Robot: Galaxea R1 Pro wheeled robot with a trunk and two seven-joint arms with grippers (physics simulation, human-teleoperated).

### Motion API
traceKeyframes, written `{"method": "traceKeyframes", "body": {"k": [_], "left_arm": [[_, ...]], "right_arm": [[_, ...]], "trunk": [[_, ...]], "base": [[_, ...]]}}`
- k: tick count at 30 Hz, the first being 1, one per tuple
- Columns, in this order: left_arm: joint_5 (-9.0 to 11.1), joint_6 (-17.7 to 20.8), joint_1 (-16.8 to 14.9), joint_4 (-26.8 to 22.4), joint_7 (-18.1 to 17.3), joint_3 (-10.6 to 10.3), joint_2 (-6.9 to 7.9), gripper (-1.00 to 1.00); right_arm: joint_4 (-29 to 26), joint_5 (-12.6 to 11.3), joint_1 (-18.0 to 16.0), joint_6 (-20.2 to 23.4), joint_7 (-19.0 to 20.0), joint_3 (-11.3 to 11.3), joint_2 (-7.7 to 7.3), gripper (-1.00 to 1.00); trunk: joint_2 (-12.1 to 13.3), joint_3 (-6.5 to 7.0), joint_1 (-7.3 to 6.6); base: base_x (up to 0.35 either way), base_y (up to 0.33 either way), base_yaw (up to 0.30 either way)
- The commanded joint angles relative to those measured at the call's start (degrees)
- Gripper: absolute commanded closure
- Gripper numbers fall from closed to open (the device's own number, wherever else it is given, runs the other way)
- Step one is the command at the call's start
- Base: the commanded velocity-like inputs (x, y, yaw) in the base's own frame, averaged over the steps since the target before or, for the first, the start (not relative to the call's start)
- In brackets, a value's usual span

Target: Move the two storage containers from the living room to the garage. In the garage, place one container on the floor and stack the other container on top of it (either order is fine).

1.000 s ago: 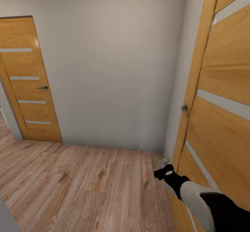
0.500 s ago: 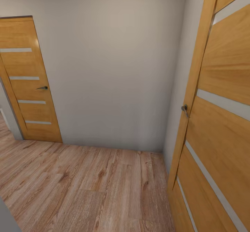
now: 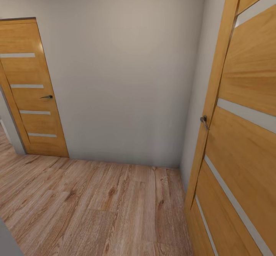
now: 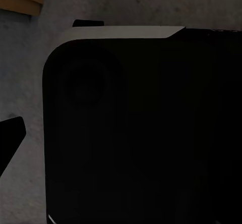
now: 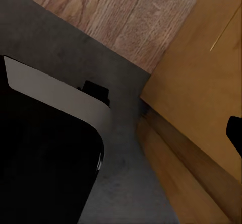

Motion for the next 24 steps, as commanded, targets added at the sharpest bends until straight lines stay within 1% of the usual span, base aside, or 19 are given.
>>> {"method": "traceKeyframes", "body": {"k": [1,8,14,20,24], "left_arm": [[0.3,-0.1,0.0,0.0,0.0,0.1,0.01,-1.00],[0.3,-0.1,0.0,0.0,0.0,0.0,0.06,-1.00],[0.3,-0.1,0.0,0.0,0.0,0.2,0.01,-1.00],[0.4,-0.1,0.0,0.0,0.0,0.2,-0.01,-1.00],[0.4,-0.1,0.0,0.0,0.0,0.2,-0.01,-1.00]], "right_arm": [[0.2,0.3,-0.1,-0.3,-0.3,0.1,0.01,-1.00],[0.1,0.5,0.0,-0.7,-0.3,0.1,-0.24,-1.00],[0.1,0.4,0.0,-0.6,-0.3,0.1,0.13,-1.00],[0.1,0.5,0.1,-0.8,-0.3,0.2,-0.12,-1.00],[0.1,0.5,0.1,-0.9,-0.3,0.2,-0.18,-1.00]], "trunk": [[0.0,-0.05,0.00],[0.0,-0.05,0.00],[0.0,-0.05,0.00],[0.0,-0.05,0.00],[0.0,-0.05,0.00]], "base": [[0.000,0.000,0.000],[0.000,0.000,0.000],[0.000,0.000,0.000],[0.000,-0.002,0.000],[0.000,-0.173,0.000]]}}
